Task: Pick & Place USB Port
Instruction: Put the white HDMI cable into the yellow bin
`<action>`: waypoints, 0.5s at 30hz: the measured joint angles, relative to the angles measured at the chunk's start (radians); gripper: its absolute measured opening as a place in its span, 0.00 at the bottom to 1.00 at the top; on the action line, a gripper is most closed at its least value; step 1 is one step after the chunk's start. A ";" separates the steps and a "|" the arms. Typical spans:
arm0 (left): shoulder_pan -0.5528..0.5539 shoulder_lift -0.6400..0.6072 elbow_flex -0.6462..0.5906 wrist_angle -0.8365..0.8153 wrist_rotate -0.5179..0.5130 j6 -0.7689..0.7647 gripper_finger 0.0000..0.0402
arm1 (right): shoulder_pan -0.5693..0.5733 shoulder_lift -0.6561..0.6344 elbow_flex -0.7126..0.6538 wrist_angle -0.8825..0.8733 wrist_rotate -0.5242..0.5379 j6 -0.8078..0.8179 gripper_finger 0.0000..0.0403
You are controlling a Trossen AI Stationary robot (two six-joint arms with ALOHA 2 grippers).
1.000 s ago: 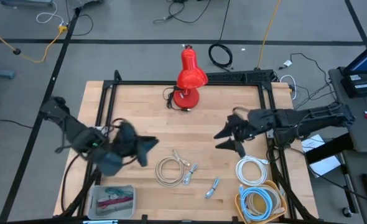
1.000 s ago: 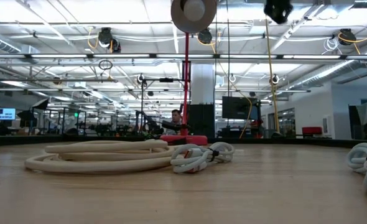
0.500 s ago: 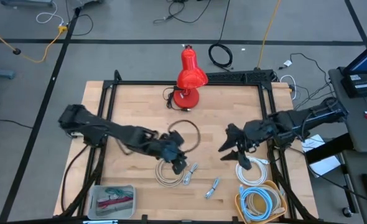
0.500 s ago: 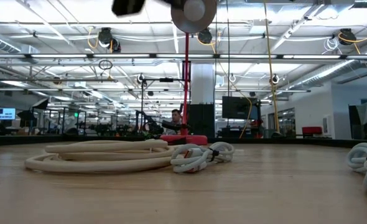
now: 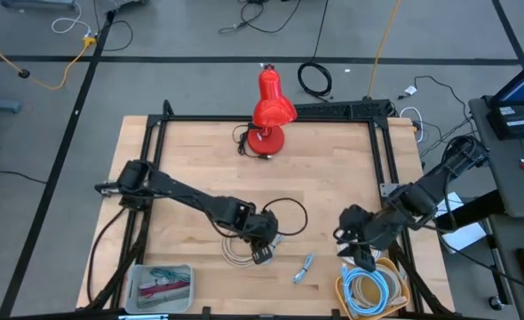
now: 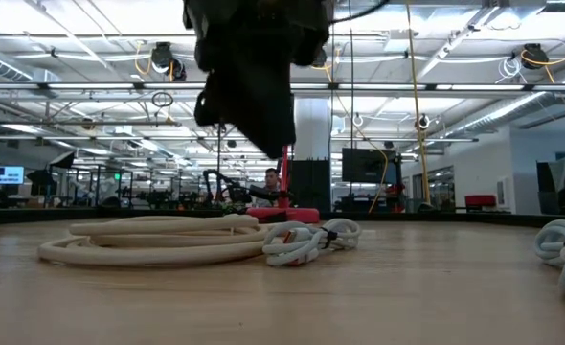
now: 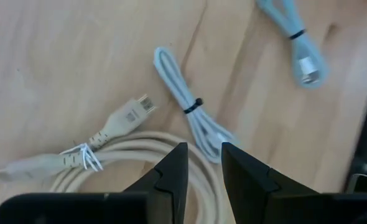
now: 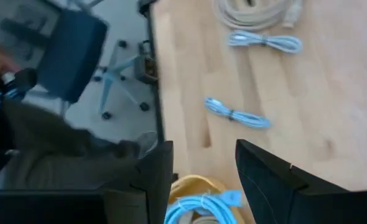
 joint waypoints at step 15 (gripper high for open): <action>0.009 0.026 0.019 0.052 -0.025 0.021 0.37 | 0.041 -0.001 -0.009 -0.059 0.146 0.087 0.41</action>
